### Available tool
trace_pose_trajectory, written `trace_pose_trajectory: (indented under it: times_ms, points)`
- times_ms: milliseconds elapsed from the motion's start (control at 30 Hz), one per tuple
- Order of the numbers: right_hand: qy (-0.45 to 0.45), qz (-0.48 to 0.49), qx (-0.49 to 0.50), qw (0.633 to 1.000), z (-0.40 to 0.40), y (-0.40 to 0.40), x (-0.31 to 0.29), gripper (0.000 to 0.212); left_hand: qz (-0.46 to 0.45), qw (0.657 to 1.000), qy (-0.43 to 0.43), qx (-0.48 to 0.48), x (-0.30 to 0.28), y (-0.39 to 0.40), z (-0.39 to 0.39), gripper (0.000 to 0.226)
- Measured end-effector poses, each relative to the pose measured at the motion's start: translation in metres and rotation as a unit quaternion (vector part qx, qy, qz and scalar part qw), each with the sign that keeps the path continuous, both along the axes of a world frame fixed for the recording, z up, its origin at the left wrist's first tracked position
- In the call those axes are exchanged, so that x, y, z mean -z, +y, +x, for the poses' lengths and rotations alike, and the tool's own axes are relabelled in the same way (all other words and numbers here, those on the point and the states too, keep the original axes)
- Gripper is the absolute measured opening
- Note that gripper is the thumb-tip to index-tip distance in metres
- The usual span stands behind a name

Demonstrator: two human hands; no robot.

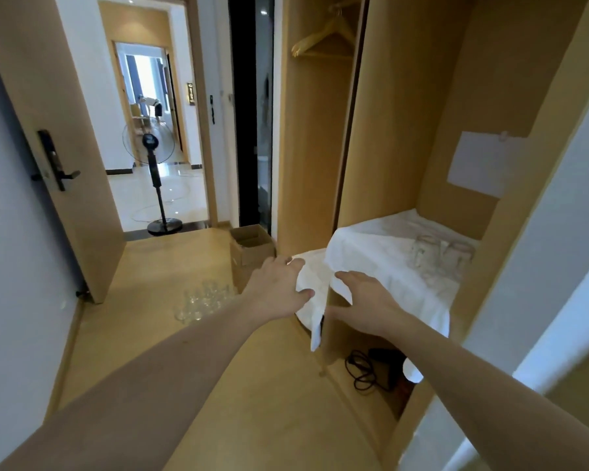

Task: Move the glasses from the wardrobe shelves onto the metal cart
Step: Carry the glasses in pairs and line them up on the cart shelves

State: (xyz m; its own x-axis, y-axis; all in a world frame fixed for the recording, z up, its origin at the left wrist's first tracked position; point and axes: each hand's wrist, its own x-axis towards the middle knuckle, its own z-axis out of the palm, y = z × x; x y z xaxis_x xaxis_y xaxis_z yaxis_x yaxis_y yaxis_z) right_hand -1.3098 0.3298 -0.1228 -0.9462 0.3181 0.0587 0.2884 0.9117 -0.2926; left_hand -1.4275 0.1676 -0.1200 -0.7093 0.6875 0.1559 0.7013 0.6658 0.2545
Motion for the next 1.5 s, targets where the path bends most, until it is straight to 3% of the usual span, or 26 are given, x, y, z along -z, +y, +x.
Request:
trace_pose_trajectory:
  times_ms: [333, 500, 667, 1033, 1200, 1367, 1500]
  points:
    - [-0.02, -0.008, 0.059, 0.998, -0.036, 0.043, 0.014, 0.078, -0.002, 0.997, -0.031, 0.066, 0.016, 0.057, -0.052, 0.065]
    - [-0.002, -0.022, 0.098, 0.995, -0.056, 0.098, 0.013, 0.074, -0.018, 0.995, -0.008, 0.102, 0.009, 0.113, -0.075, 0.068]
    - [0.01, -0.064, 0.135, 0.989, -0.085, 0.166, 0.022, 0.085, -0.093, 0.984, 0.049, 0.142, -0.007, 0.177, -0.107, 0.068]
    - [0.007, -0.104, 0.196, 0.975, -0.107, 0.295, 0.043, 0.085, -0.145, 0.971, 0.05, 0.184, 0.006, 0.324, -0.139, 0.071]
    - [0.028, -0.077, 0.245, 0.966, -0.107, 0.332, 0.048, 0.079, -0.152, 0.964, 0.045, 0.214, 0.014, 0.381, -0.152, 0.072]
    - [0.03, -0.05, 0.295, 0.954, -0.115, 0.352, 0.054, 0.052, -0.159, 0.95, 0.051, 0.265, 0.027, 0.432, -0.157, 0.072]
    - [0.0, -0.029, 0.334, 0.942, -0.13, 0.363, 0.059, 0.053, -0.135, 0.941, 0.048, 0.308, 0.038, 0.469, -0.168, 0.071]
